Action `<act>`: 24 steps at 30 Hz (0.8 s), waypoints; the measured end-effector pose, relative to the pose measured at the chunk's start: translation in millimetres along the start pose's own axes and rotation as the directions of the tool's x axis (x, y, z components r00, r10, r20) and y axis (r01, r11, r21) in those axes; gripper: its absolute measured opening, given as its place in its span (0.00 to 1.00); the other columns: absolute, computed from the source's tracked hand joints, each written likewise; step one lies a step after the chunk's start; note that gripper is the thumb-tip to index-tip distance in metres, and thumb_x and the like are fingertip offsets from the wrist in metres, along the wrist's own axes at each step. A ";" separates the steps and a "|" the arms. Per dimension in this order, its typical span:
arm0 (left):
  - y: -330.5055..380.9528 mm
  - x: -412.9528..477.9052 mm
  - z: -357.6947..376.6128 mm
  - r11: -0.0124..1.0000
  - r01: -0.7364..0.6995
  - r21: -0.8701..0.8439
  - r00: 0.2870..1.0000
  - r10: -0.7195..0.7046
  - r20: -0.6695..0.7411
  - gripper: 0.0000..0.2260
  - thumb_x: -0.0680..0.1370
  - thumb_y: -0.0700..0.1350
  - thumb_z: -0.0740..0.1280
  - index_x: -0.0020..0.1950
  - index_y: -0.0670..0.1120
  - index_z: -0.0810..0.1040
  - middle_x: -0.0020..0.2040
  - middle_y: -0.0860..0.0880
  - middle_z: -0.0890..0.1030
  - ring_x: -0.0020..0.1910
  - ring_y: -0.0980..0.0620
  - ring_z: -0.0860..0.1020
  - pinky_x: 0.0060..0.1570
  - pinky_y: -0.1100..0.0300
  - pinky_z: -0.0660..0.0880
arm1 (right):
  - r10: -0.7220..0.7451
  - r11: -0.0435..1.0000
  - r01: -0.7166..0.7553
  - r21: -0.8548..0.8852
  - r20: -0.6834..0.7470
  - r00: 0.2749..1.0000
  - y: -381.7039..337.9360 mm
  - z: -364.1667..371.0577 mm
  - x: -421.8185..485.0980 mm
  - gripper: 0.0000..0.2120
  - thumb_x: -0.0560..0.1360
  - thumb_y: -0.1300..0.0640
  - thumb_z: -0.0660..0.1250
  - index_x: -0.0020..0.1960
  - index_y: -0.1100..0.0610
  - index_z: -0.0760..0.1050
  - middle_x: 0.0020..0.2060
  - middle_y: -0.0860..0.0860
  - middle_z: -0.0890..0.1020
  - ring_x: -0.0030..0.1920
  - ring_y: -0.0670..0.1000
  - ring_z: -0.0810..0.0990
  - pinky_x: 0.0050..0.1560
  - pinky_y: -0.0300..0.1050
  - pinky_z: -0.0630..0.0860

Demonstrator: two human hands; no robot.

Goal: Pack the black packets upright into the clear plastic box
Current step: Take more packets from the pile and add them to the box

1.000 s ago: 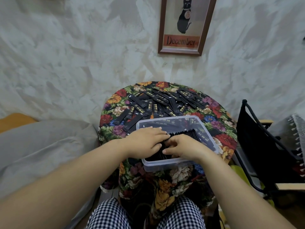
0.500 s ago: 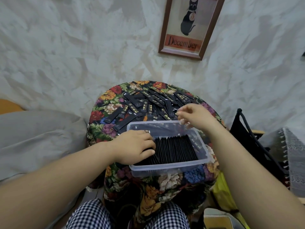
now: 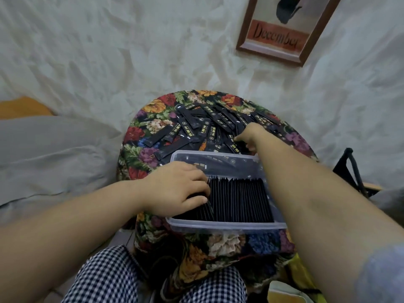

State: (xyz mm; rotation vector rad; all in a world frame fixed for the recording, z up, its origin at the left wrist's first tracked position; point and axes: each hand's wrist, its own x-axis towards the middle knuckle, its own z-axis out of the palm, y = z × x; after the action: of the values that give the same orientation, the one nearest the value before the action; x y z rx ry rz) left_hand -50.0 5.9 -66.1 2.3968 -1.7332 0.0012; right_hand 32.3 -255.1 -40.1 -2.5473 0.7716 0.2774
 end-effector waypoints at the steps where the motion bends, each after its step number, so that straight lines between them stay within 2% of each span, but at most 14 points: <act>1: 0.4 -0.2 0.2 1.000 0.002 0.002 1.000 -0.002 -0.010 0.24 0.79 0.59 0.47 0.58 0.52 0.78 0.57 0.52 0.78 0.56 0.51 0.74 0.59 0.57 0.67 | -0.003 0.998 0.003 -0.065 0.005 1.000 0.3 1.8 3.7 0.10 0.76 0.56 0.69 0.47 0.63 0.73 0.42 0.60 0.76 0.35 0.56 0.73 0.30 0.43 0.67; 2: 0.8 -0.4 0.4 1.000 0.001 0.007 1.000 -0.001 -0.023 0.23 0.79 0.59 0.48 0.57 0.52 0.79 0.56 0.52 0.79 0.55 0.51 0.75 0.58 0.57 0.67 | 0.001 0.988 -0.002 -0.153 -0.007 1.000 0.2 1.8 7.3 0.14 0.76 0.53 0.69 0.41 0.63 0.71 0.37 0.59 0.74 0.32 0.55 0.70 0.30 0.45 0.67; 3: 1.1 -0.6 0.5 1.000 0.001 0.014 0.999 0.000 -0.035 0.22 0.79 0.59 0.49 0.57 0.52 0.79 0.55 0.52 0.79 0.54 0.51 0.75 0.57 0.58 0.67 | -0.008 0.978 0.004 -0.209 -0.017 1.000 1.6 1.6 11.8 0.17 0.75 0.51 0.70 0.40 0.63 0.70 0.38 0.59 0.75 0.34 0.57 0.71 0.33 0.46 0.69; 6: 0.2 -1.1 1.1 1.000 0.001 0.029 0.999 0.000 -0.046 0.20 0.79 0.58 0.51 0.55 0.52 0.80 0.52 0.53 0.80 0.52 0.52 0.76 0.56 0.59 0.68 | -0.042 0.980 0.029 -0.198 -0.063 0.997 7.3 -2.5 19.1 0.18 0.75 0.51 0.70 0.54 0.65 0.74 0.56 0.61 0.79 0.49 0.58 0.77 0.46 0.48 0.72; 8: -0.5 -1.2 1.7 1.000 -0.003 0.031 0.999 0.004 -0.044 0.20 0.79 0.58 0.51 0.55 0.52 0.80 0.53 0.52 0.80 0.52 0.52 0.77 0.56 0.59 0.68 | -0.056 0.979 0.036 -0.199 -0.098 0.994 10.1 -8.7 13.6 0.23 0.77 0.50 0.66 0.63 0.66 0.73 0.63 0.60 0.77 0.59 0.59 0.76 0.54 0.48 0.73; 9: -0.4 -1.4 1.9 0.999 -0.005 0.033 0.999 0.006 -0.044 0.20 0.79 0.58 0.51 0.55 0.52 0.80 0.53 0.52 0.80 0.53 0.52 0.77 0.56 0.59 0.69 | -0.071 0.983 0.052 -0.178 -0.105 0.992 10.9 -12.5 9.4 0.23 0.78 0.50 0.64 0.65 0.66 0.72 0.64 0.60 0.76 0.61 0.59 0.75 0.57 0.48 0.72; 10: -0.3 -1.5 2.3 0.999 -0.005 0.032 0.999 0.007 -0.045 0.20 0.79 0.58 0.52 0.55 0.52 0.80 0.53 0.52 0.80 0.53 0.51 0.77 0.56 0.58 0.69 | -0.089 0.989 0.075 -0.129 -0.104 0.991 10.2 -16.9 0.1 0.22 0.79 0.51 0.63 0.65 0.66 0.73 0.63 0.61 0.76 0.60 0.59 0.76 0.56 0.47 0.72; 11: -0.2 -1.8 2.9 1.000 -0.005 0.029 0.999 0.006 -0.046 0.20 0.79 0.58 0.52 0.55 0.51 0.80 0.53 0.52 0.80 0.53 0.51 0.77 0.56 0.58 0.69 | -0.115 0.992 0.109 -0.064 -0.104 0.988 9.6 -22.5 -9.6 0.20 0.79 0.52 0.63 0.63 0.66 0.74 0.59 0.61 0.78 0.54 0.57 0.77 0.52 0.46 0.72; 13: 0.3 -1.7 3.0 1.000 -0.003 0.027 0.999 0.005 -0.049 0.21 0.79 0.59 0.51 0.55 0.52 0.80 0.53 0.52 0.80 0.53 0.51 0.77 0.57 0.58 0.69 | -0.191 0.977 0.200 0.068 -0.125 0.974 9.6 -31.6 -39.0 0.16 0.78 0.53 0.65 0.57 0.66 0.77 0.48 0.58 0.79 0.42 0.53 0.73 0.42 0.43 0.69; 15: 0.6 -1.2 1.5 1.000 0.004 0.019 0.999 -0.003 -0.032 0.23 0.78 0.60 0.49 0.57 0.52 0.79 0.54 0.52 0.79 0.55 0.51 0.76 0.58 0.58 0.67 | -0.281 0.930 0.308 0.201 -0.154 0.947 11.0 -34.5 -79.6 0.09 0.77 0.54 0.66 0.50 0.61 0.79 0.41 0.52 0.79 0.36 0.49 0.73 0.38 0.41 0.70; 17: 2.0 0.1 -1.4 1.000 0.017 0.013 1.000 -0.017 0.007 0.27 0.76 0.62 0.46 0.59 0.53 0.78 0.57 0.53 0.78 0.57 0.52 0.74 0.60 0.58 0.64 | -0.349 0.858 0.367 0.358 -0.117 0.930 15.2 -27.8 -121.2 0.03 0.76 0.58 0.68 0.44 0.55 0.78 0.34 0.47 0.81 0.31 0.44 0.76 0.34 0.40 0.74; 18: 2.3 0.7 -2.5 1.000 0.020 0.019 0.999 -0.020 0.028 0.28 0.75 0.63 0.44 0.60 0.53 0.77 0.59 0.53 0.77 0.59 0.53 0.73 0.61 0.59 0.63 | -0.368 0.835 0.369 0.408 -0.082 0.926 18.5 -20.6 -139.0 0.03 0.75 0.60 0.69 0.42 0.54 0.77 0.32 0.46 0.81 0.28 0.42 0.76 0.32 0.38 0.74; 21: 2.8 2.0 -4.0 0.999 0.015 0.042 0.998 -0.018 0.064 0.31 0.74 0.64 0.41 0.63 0.55 0.75 0.61 0.55 0.76 0.61 0.54 0.71 0.62 0.59 0.62 | -0.358 0.850 0.333 0.408 -0.018 0.934 33.5 5.6 -176.1 0.05 0.74 0.60 0.70 0.41 0.56 0.75 0.32 0.50 0.79 0.28 0.44 0.75 0.28 0.38 0.74; 24: 3.3 2.8 -4.2 0.997 0.039 0.062 0.994 -0.045 0.098 0.26 0.75 0.62 0.46 0.64 0.55 0.74 0.62 0.55 0.74 0.62 0.54 0.70 0.63 0.59 0.61 | -0.283 0.888 0.273 0.369 -0.027 0.959 46.2 27.6 -189.3 0.07 0.74 0.58 0.70 0.40 0.55 0.72 0.31 0.50 0.75 0.31 0.49 0.75 0.30 0.42 0.75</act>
State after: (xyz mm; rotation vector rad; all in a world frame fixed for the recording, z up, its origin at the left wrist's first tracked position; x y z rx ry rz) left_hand -51.8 2.9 -61.1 2.5163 -1.7486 -0.0745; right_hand -151.0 -186.2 -21.4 -2.2475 0.3911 0.0624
